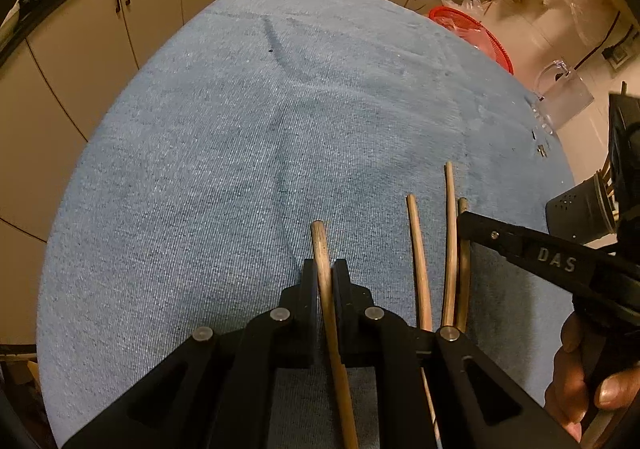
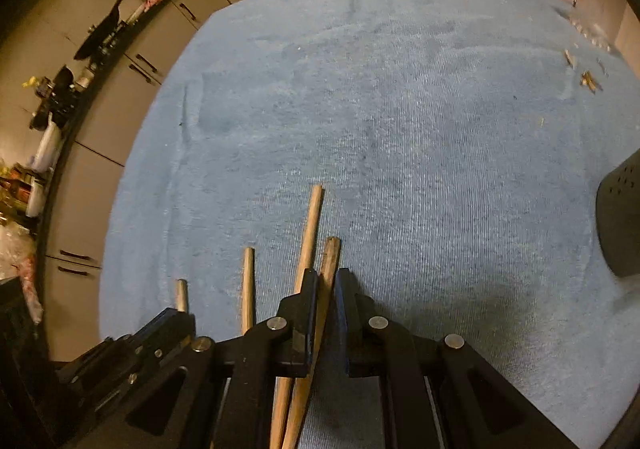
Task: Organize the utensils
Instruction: 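Return to the chopsticks and close the left tool on one while the right tool grasps another, then lift the chopsticks upright with both tools and carry them over the black holder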
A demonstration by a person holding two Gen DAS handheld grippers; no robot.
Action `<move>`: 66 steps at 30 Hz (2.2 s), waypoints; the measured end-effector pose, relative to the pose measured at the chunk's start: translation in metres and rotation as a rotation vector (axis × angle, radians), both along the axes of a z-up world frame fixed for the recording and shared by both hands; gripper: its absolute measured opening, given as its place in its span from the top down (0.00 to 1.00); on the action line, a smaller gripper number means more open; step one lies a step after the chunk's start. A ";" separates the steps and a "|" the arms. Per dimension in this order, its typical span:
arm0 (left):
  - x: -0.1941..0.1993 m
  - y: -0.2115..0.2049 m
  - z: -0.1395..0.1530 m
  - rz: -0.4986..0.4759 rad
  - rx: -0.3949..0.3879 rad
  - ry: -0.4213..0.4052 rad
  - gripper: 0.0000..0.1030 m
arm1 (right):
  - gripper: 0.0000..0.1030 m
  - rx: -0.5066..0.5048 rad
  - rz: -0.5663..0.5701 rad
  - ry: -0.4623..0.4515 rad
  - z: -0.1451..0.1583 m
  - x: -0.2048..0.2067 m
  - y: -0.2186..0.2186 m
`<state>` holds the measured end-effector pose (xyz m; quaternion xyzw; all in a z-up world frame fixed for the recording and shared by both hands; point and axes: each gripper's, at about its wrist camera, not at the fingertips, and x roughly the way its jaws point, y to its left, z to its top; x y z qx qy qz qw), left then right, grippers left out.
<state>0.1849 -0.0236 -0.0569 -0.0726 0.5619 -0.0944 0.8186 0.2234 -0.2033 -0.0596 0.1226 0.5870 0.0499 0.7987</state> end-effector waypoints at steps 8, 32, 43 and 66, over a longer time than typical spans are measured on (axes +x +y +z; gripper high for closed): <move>0.014 -0.012 0.001 -0.013 0.029 -0.022 0.92 | 0.92 -0.042 0.007 -0.024 0.001 0.000 -0.002; -0.074 -0.010 0.150 -0.096 -0.092 -0.425 0.93 | 0.92 0.124 0.014 -0.767 0.167 -0.161 -0.049; -0.080 -0.030 0.164 -0.116 -0.082 -0.464 0.93 | 0.92 0.129 -0.014 -0.801 0.172 -0.182 -0.066; -0.083 -0.062 0.183 -0.179 -0.071 -0.494 0.93 | 0.92 0.129 -0.150 -0.859 0.186 -0.204 -0.125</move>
